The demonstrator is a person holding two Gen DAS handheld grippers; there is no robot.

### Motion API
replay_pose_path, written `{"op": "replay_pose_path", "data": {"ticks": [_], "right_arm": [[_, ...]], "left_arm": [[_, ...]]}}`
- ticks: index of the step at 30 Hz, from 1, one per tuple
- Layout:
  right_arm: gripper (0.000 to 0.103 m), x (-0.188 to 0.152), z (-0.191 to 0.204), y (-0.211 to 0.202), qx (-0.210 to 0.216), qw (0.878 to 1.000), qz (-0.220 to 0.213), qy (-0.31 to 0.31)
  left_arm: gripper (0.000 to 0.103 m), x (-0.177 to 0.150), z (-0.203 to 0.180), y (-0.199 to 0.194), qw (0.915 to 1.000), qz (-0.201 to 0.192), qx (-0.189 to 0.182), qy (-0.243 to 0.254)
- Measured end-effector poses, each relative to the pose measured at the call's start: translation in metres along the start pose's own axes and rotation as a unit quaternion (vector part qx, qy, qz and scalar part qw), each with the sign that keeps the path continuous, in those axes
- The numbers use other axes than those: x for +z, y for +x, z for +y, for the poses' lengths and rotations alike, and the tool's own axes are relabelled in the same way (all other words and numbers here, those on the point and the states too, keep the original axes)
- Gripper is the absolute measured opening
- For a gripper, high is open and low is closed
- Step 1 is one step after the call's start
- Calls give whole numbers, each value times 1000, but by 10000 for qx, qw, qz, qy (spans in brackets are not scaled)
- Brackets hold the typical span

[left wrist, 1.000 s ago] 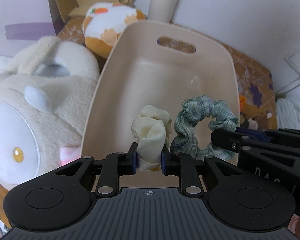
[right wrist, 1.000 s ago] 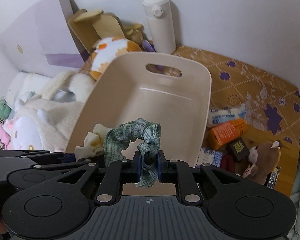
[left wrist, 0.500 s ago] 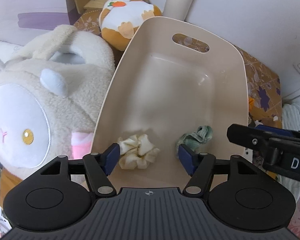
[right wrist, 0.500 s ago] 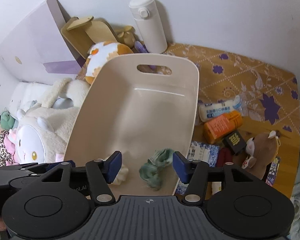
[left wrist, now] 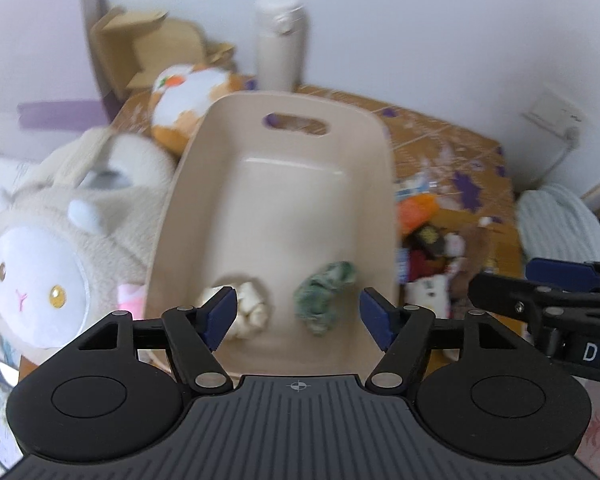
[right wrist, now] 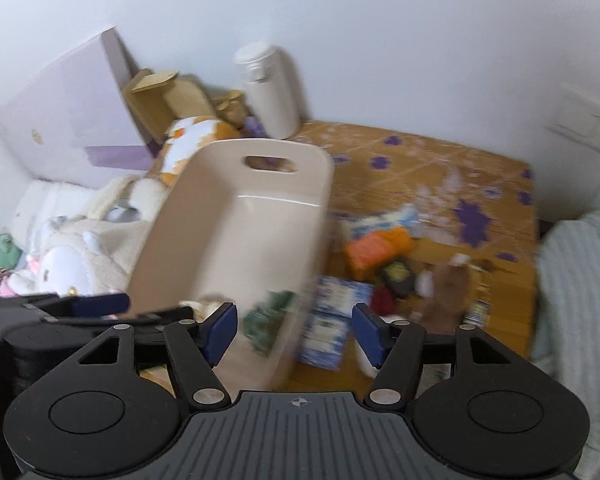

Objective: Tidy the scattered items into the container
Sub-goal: 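Withdraw both grippers from the basket toward the remaining items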

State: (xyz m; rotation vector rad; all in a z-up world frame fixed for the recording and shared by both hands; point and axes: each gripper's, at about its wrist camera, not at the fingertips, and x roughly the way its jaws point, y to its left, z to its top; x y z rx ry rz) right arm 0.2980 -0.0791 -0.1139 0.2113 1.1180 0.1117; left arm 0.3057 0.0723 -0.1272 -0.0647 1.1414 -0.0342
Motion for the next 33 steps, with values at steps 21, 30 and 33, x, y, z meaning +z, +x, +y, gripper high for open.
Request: {"op": "replay_pose_path", "data": {"ticks": [21,30,33], "right_arm": [[76,-61,-133,-72,-503,9923,-226,1107],[76,-80,-158,-47,-377,9904,152,1318],[76,-83,-162,-35,-323,9899,271,1351]], "left_arm": [[74,-40,-144,-1,9948,39,-272,978],[74,-51,-159,30,9940,515,-175,952],[74,-52,-158,41,9938,648,-96,903]]}}
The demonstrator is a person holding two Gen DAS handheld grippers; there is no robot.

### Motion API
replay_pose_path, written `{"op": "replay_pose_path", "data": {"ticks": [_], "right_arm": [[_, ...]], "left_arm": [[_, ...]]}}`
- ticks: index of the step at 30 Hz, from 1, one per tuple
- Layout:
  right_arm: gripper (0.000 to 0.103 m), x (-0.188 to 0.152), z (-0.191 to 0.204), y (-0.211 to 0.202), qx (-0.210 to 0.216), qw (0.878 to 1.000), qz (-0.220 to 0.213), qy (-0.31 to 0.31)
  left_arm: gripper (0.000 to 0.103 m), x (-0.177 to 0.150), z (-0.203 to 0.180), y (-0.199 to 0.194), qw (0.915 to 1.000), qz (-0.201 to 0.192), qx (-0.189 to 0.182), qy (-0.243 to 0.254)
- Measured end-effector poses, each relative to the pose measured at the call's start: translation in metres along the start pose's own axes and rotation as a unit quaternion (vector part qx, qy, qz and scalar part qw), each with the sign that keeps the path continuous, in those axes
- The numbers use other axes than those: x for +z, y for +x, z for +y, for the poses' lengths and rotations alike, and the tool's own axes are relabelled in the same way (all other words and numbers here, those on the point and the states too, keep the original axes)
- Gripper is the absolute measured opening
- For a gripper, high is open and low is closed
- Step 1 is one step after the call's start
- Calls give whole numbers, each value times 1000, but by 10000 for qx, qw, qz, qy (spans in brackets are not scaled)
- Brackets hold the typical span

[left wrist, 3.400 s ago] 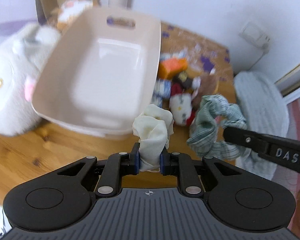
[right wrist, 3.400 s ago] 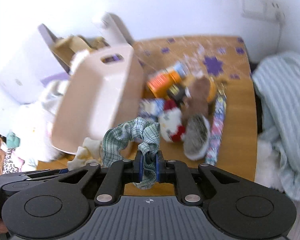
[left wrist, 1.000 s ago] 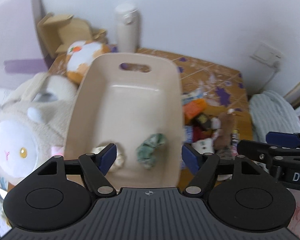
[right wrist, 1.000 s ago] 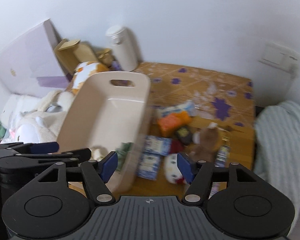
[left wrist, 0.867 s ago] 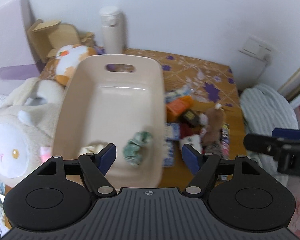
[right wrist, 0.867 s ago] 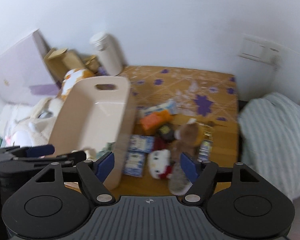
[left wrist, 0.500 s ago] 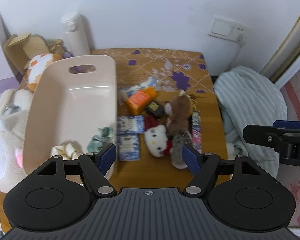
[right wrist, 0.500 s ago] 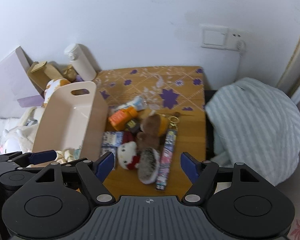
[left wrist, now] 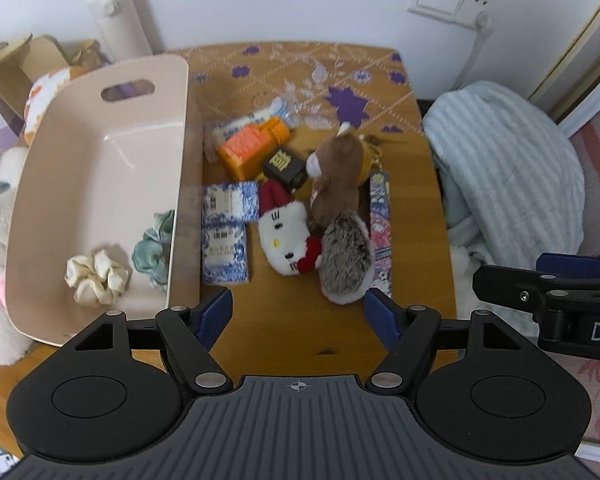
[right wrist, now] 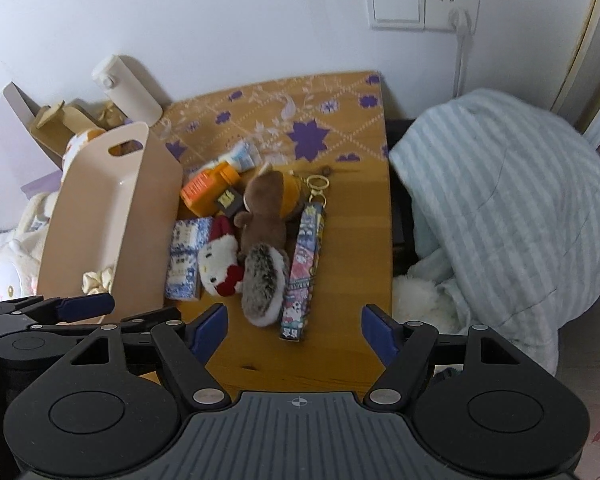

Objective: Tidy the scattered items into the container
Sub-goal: 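Withdraw both grippers from the basket toward the remaining items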

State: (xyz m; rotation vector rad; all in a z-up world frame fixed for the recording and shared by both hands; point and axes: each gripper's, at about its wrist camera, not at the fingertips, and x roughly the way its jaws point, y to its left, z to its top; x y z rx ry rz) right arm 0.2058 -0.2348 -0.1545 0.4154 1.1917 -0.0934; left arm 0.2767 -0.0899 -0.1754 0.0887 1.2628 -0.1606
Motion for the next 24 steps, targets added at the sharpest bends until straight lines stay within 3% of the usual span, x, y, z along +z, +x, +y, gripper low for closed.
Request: {"op": "replay_pose_path", "data": {"ticks": [8,15,24], "right_arm": [[76,2,-7,41,116,9993,319,139],[76,6,-22,79,83,9979,505,402],[75,25,-36,108,98,9978,367,546]], "left_arm": [[74,3,6,35,9999,75,-43,-129],[74,9,-1,58,9998,-84,-121,136],[74,33,-1,81,9986,-461,-151,216]]}}
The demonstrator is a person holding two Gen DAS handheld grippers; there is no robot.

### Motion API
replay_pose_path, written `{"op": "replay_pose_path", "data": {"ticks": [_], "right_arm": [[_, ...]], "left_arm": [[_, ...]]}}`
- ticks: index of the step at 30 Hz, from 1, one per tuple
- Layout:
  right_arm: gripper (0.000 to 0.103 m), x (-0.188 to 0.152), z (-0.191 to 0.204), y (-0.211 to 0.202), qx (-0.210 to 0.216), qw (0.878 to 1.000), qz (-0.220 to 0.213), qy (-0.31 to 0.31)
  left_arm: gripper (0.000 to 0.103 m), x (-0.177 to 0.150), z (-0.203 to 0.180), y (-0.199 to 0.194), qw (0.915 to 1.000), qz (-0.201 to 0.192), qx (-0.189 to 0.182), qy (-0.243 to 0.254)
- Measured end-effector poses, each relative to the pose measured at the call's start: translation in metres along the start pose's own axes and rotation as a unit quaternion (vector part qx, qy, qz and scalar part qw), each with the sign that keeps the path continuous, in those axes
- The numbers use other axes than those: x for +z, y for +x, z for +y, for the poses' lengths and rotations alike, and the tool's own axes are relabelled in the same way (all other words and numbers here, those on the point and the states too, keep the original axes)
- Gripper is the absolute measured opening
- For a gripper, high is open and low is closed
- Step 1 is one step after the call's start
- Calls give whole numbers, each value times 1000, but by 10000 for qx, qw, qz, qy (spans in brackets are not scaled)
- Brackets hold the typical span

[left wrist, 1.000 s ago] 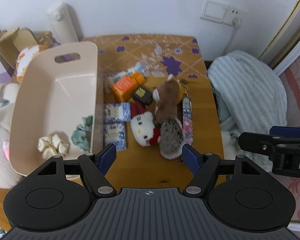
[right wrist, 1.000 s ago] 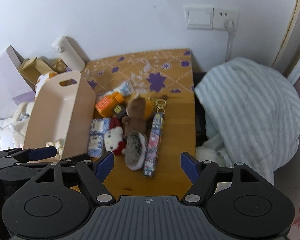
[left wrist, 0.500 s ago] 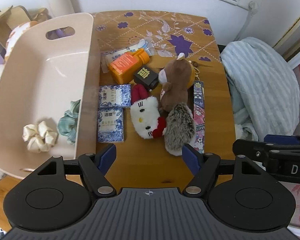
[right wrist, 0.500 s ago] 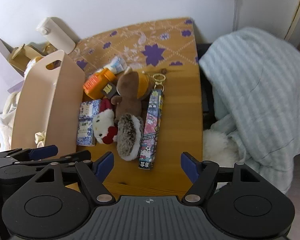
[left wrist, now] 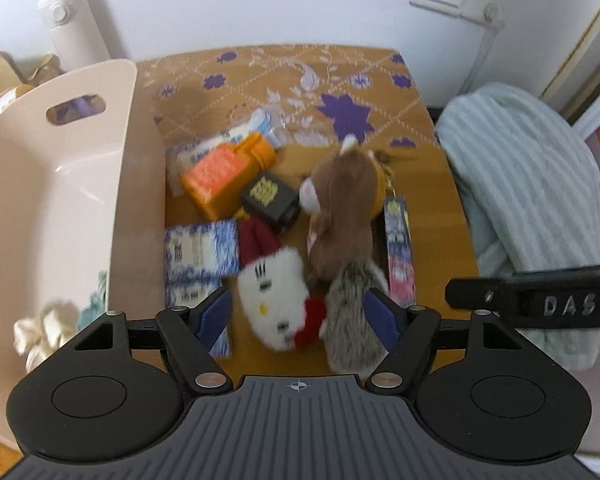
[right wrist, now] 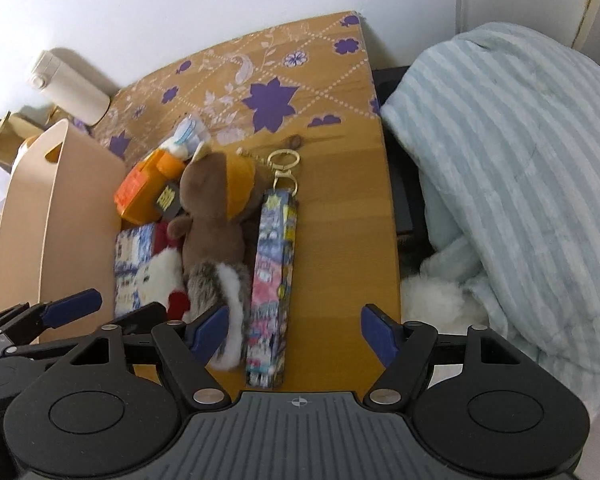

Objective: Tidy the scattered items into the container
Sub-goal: 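Withdraw both grippers from the basket toward the remaining items, then grasp the printed lanyard with right gripper while left gripper grasps brown bear plush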

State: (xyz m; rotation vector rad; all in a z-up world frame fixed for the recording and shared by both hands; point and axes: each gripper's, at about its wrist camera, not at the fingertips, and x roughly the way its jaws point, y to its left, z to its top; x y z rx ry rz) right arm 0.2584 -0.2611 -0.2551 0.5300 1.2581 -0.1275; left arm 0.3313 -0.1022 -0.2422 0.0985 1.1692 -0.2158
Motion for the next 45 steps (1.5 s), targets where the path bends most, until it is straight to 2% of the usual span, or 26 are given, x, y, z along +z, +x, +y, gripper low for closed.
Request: {"op": "replay_pose_path", "data": {"ticks": [4,9,15,24,28,32,36,38,39,40,43,45], "right_arm": [[74,9,-1,14,-16,10000,-59,-29],[73,19,-5,38,0,10000,69,48],[72,30,1,58,2,9999,96,-105],[68,35,14,78,-216,9987,210,-400],[62,36,15,79,-374,9981,162,-451],[48,35,15,79,-604,9967,139,-525],[46,29,8,75,-708,9962,146,-489],[43,26,2,72,-719,9964,152,-424],[43,25,0,71,-713,9965,157,-401],[40,24,-3,70,-714,9967,144,-352],[30,21,-10,67,-744,9969,105,-243],[30,21,-14,66,-675,9976,90,-143]], "left_arm": [[74,22,5,10,9999,-113,-25,-127],[74,49,7,22,9996,-137,-219,-146],[74,63,-2,48,9983,206,-539,-47],[72,65,-13,77,9974,535,-473,82],[72,67,-20,79,9977,485,-403,264],[66,65,-30,79,9973,460,-360,454],[65,61,-41,84,9962,446,-222,713],[64,60,-40,90,9959,550,-200,687],[60,60,-40,94,9957,628,-195,648],[48,60,-38,98,9951,745,-217,613],[48,58,-36,103,9943,848,-256,587],[47,56,-37,102,9942,812,-250,663]]}}
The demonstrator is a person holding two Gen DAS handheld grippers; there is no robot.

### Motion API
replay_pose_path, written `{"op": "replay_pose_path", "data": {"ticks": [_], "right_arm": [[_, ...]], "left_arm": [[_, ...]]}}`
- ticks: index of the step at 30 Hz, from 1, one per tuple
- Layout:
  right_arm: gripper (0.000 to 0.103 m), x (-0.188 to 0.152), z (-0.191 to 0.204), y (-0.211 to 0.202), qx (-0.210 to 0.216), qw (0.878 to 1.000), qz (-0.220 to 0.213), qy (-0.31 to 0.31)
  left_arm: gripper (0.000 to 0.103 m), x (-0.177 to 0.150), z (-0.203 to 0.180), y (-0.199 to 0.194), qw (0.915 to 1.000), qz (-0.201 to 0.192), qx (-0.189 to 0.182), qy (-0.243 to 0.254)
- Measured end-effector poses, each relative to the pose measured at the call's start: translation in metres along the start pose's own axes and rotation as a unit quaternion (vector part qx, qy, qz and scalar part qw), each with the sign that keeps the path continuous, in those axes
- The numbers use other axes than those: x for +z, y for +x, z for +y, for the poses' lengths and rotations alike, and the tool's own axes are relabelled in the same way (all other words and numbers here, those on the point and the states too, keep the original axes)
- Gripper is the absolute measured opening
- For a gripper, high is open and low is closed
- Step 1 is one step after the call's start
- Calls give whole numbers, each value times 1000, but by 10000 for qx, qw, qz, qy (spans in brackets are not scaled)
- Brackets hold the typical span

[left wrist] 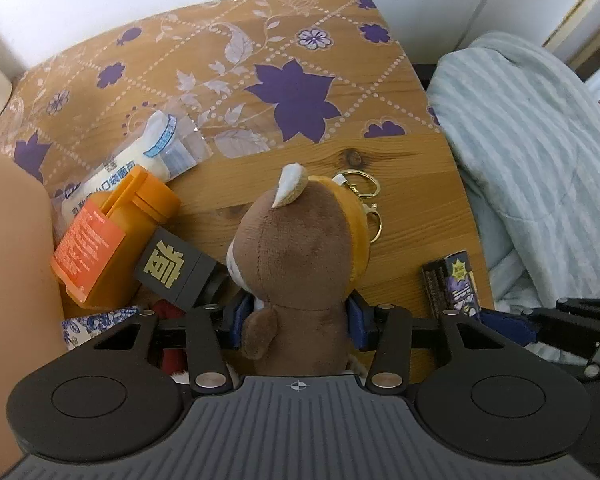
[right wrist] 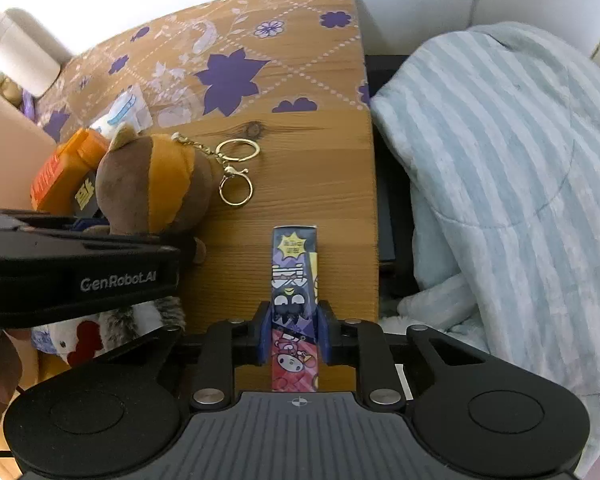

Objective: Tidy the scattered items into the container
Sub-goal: 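Grasp the printed lanyard with right gripper while left gripper grasps brown bear plush, then lift lanyard and bear plush over the basket and release both inside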

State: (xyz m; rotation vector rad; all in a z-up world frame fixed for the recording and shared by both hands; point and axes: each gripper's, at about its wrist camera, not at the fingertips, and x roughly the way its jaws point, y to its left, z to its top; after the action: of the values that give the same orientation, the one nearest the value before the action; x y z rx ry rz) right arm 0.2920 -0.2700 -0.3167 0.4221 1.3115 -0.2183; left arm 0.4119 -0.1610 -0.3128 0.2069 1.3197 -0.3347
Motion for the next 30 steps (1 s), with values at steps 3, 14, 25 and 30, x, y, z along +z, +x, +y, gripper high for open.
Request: {"op": "replay_pose_path", "data": {"ticks": [3,14,25,30], "right_arm": [[20,-1,-3,0,107,9999,-3,105],[20,-10,-7,-17,412,9983,-112,405],[20,-14,-1,-69,557,9961,-568,390],[20,-18,10,-106,475,9940,-954,266]], "left_arm": [[45,-1,-2,-1,10000,-20,34,41],[44,-7,3,-25,9994,-168,-171,-263],[44,-17,2,-88,9971,-658,-184,-342],[44,-26,2,-121,9959,-830,-162,-314]]}}
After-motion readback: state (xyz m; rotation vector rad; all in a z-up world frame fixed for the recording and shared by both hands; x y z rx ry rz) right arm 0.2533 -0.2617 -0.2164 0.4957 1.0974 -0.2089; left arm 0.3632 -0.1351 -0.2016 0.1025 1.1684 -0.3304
